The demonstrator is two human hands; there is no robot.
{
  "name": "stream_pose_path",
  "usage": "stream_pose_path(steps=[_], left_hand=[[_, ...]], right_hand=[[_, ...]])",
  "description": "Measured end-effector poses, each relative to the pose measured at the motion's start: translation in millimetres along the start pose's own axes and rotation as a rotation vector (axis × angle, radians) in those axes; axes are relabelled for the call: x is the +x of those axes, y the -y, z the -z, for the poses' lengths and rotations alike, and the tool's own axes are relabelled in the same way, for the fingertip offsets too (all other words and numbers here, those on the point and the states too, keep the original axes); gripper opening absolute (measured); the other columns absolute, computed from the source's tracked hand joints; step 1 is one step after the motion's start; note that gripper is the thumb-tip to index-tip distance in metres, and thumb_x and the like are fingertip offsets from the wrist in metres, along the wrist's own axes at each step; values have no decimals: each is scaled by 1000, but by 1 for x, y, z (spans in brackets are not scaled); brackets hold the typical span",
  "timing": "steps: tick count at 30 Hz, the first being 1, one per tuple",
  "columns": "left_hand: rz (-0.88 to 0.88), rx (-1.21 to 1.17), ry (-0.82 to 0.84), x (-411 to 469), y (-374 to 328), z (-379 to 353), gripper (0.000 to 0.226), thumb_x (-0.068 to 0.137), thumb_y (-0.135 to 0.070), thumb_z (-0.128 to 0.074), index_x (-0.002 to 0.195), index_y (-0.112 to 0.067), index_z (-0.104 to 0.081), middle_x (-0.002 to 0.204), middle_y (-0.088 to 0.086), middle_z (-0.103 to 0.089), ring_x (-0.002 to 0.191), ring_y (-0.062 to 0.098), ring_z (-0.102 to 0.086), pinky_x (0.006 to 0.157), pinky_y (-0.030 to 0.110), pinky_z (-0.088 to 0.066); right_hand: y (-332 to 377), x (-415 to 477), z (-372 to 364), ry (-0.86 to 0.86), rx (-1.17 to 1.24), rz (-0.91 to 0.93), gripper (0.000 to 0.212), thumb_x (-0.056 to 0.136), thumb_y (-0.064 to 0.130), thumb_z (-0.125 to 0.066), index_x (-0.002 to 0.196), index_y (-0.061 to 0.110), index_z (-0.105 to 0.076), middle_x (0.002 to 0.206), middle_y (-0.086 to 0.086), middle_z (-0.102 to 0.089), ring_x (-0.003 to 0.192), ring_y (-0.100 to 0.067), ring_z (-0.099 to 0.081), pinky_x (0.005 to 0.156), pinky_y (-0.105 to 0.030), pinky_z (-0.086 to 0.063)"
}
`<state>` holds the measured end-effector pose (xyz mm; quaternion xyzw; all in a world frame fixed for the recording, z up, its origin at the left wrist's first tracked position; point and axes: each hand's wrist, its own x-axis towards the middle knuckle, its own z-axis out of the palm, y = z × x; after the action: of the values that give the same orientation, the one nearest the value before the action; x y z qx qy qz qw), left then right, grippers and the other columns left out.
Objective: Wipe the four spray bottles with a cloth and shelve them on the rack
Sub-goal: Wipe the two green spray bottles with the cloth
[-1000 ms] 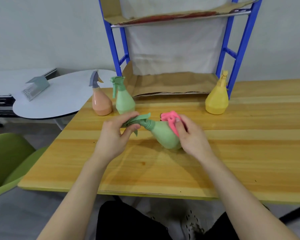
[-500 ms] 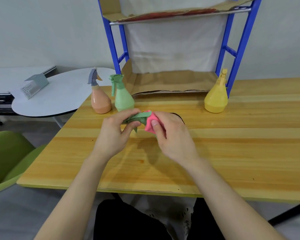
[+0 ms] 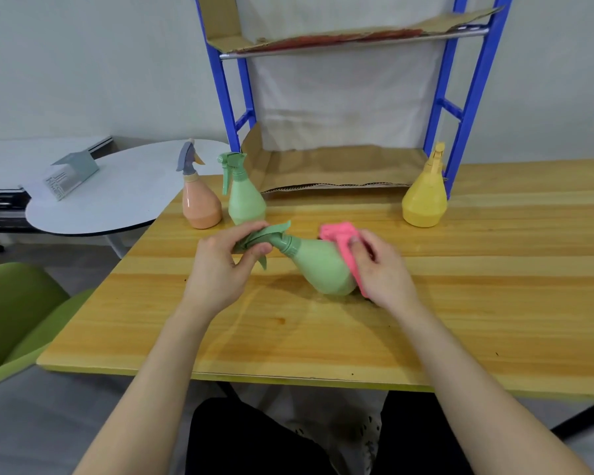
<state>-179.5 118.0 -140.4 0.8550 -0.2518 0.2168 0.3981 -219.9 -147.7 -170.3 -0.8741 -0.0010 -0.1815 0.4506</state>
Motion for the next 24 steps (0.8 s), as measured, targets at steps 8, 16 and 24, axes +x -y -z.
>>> stream_pose_path(steps=[8, 16, 24], left_hand=[[161, -68, 40, 13, -12, 3, 29, 98, -25, -80, 126, -25, -77, 103, -15, -82, 94, 0, -78, 93, 35, -63], [197, -149, 33, 9, -26, -1, 30, 103, -22, -72, 121, -37, -54, 84, 3, -80, 74, 25, -77, 76, 53, -63], [268, -140, -22, 6, -27, -1, 14, 108, -17, -62, 111, -30, -56, 84, -2, -79, 64, 28, -71, 58, 42, -60]], right_hand=[[37, 2, -17, 20, -36, 356, 32, 111, 34, -56, 139, 28, -69, 133, 13, -72, 122, -8, -64, 104, -32, -50], [33, 6, -23, -219, -66, 185, 18, 107, 29, -62, 117, 28, -77, 107, 7, -76, 95, -15, -67, 80, -29, -47], [12, 2, -24, -213, -54, 113, 18, 109, 28, -58, 116, 26, -75, 97, 8, -74, 84, -15, -65, 71, -30, -47]])
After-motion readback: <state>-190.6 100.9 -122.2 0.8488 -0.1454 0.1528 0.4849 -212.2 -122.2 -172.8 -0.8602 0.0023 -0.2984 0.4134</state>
